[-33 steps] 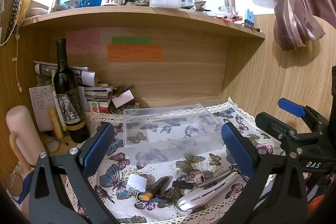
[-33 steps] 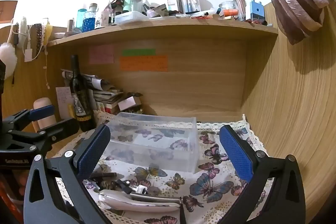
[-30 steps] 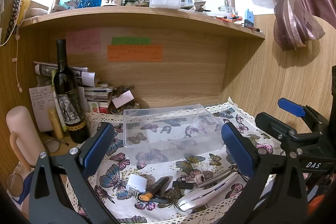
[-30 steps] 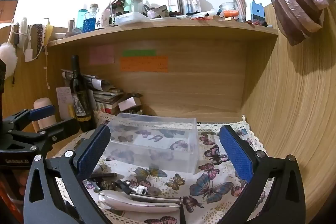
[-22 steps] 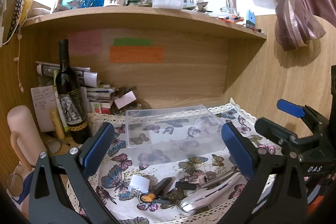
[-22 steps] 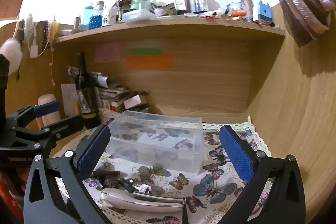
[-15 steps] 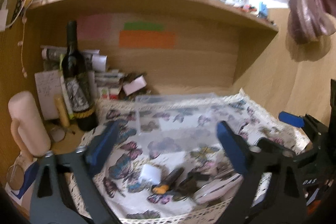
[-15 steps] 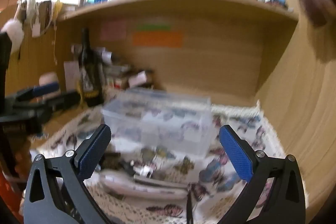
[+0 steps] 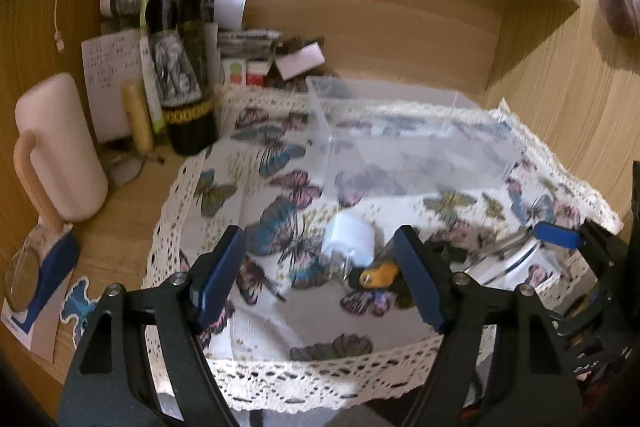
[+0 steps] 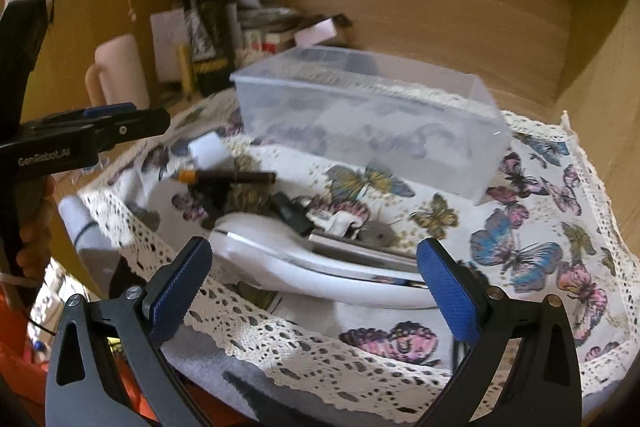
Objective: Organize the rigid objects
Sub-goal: 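Grasp the white handheld device with the right tool while the left tool grasps the white plug adapter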
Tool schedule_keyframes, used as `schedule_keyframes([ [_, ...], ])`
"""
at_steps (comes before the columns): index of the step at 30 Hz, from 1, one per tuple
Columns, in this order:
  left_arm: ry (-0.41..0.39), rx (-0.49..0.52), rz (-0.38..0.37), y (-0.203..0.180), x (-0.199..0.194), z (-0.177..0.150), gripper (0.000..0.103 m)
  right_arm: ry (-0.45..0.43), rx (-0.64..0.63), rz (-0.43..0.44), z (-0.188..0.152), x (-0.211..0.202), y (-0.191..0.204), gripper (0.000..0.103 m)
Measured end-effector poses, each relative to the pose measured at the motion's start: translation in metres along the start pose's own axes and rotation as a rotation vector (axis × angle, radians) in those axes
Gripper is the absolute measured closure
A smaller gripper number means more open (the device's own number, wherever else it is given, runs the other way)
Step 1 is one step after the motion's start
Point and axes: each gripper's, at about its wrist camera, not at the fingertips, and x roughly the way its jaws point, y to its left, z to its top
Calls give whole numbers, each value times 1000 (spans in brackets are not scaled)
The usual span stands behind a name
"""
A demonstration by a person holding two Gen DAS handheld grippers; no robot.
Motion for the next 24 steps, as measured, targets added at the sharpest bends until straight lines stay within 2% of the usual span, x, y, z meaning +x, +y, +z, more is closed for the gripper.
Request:
schedule_keyframes([
  [3, 22, -12, 1, 4, 5, -4, 27, 13, 4, 10, 1, 10, 1, 12],
  [6, 43, -25, -6, 8, 11, -4, 39, 41, -2, 34, 4, 18, 3, 26],
  [8, 61, -31, -17, 10, 16, -3, 43, 66, -17, 43, 4, 24, 4, 33],
  [10, 80, -28, -26, 10, 20, -1, 44, 71, -49, 31, 5, 25, 8, 43],
  [12, 94, -18, -34, 8, 25, 1, 44, 78, -64, 40, 6, 27, 7, 48],
  [14, 106, -8, -40, 5, 29, 3, 44, 89, -59, 66, 8, 28, 5, 54],
  [15, 112, -8, -42, 4, 32, 4, 44, 105, -45, 91, 9, 29, 2, 60],
  [19, 139, -17, -45, 0, 45, 9, 44, 145, -7, 151, 8, 33, -1, 62],
  [24, 205, -26, -59, -1, 67, 8, 46, 168, -17, 141, 9, 43, 3, 63],
])
